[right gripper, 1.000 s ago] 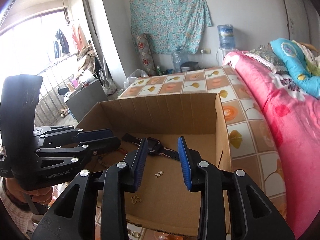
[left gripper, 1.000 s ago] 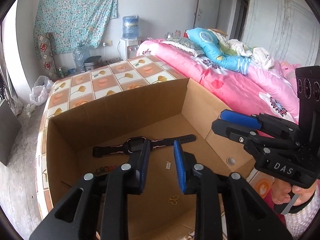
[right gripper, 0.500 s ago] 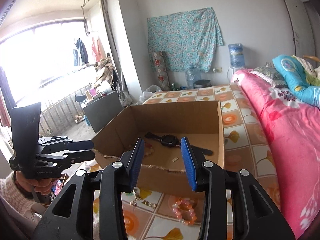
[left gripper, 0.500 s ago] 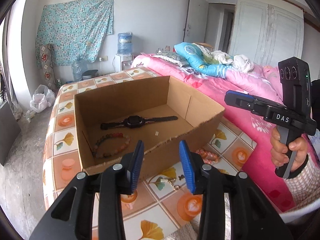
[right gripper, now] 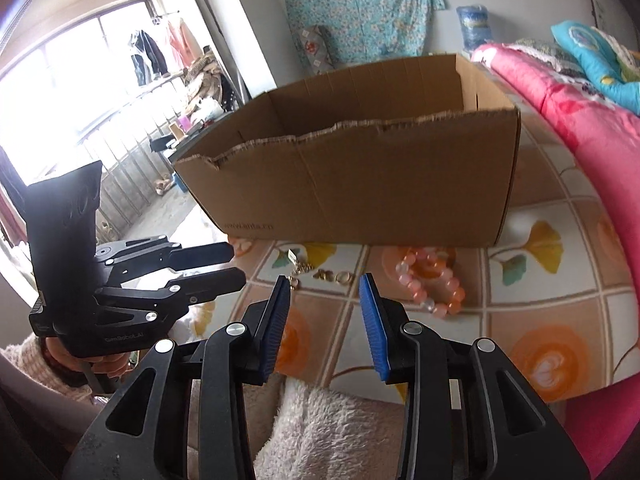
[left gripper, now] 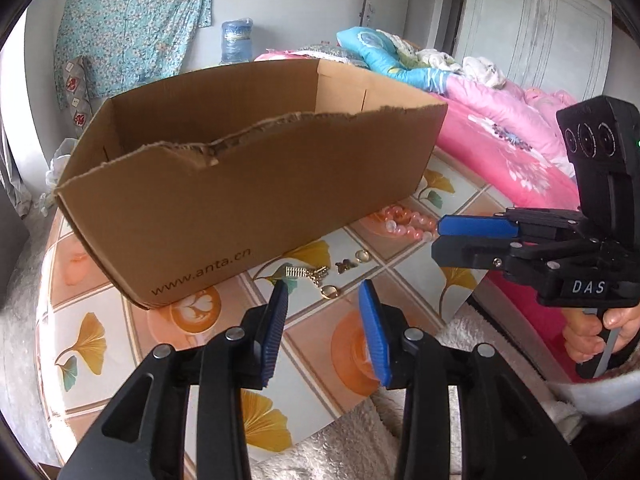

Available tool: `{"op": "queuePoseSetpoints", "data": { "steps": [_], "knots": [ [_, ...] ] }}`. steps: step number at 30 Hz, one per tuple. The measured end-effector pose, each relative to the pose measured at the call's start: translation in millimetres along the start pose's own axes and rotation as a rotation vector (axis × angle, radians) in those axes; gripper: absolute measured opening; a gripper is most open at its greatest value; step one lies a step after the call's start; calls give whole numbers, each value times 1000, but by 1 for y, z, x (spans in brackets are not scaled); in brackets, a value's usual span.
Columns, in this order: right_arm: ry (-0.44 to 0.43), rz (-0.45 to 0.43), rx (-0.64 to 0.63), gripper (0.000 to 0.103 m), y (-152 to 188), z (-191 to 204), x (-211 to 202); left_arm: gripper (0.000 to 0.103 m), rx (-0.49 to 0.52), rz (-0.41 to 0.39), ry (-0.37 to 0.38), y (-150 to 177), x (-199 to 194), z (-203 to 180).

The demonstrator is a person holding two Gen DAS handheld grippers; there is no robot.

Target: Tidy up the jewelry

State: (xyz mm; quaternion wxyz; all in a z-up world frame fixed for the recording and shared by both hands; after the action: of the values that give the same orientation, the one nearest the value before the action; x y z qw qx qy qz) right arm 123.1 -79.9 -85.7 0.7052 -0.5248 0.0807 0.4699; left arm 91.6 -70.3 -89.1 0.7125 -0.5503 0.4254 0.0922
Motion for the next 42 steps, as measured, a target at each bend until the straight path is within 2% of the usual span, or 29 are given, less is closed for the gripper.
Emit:
{"op": "queuePoseSetpoints", "data": {
  "steps": [7, 12, 13, 24, 31, 35, 42],
  "knots": [
    [-15, 38, 32, 32, 8, -3, 16, 35, 84, 2, -28, 2, 27, -13],
    [-19, 42, 34, 32, 5, -5, 19, 15, 132, 30, -47, 4, 43, -15],
    [-19, 42, 36, 32, 1, -3, 21, 15, 133, 26, -43, 3, 43, -16],
    [2, 38, 36, 32, -1, -12, 19, 12, 152, 18, -26, 1, 44, -17],
    [74, 44, -75, 32, -11, -11, 27, 12, 112, 32, -34, 5, 42, -7],
    [119, 75, -130, 26, -11, -12, 42, 12, 92, 36, -40, 6, 40, -4],
    [142, 95, -167, 21, -12, -11, 56, 12, 76, 34, -31, 5, 42, -3]
  ]
}}
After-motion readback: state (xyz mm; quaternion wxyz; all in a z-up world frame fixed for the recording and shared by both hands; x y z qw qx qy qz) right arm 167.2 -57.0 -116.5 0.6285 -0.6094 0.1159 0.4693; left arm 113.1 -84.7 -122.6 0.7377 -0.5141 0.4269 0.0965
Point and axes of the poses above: each gripper's, at about its wrist camera, not at the fingertips, and x roughly the way its jaws point, z to its left, y to its underside, the point moved 9 cm from there along x, roughly the way its jaws point, and after that the axes turned 9 degrees about -y, right-handed, at the moved point
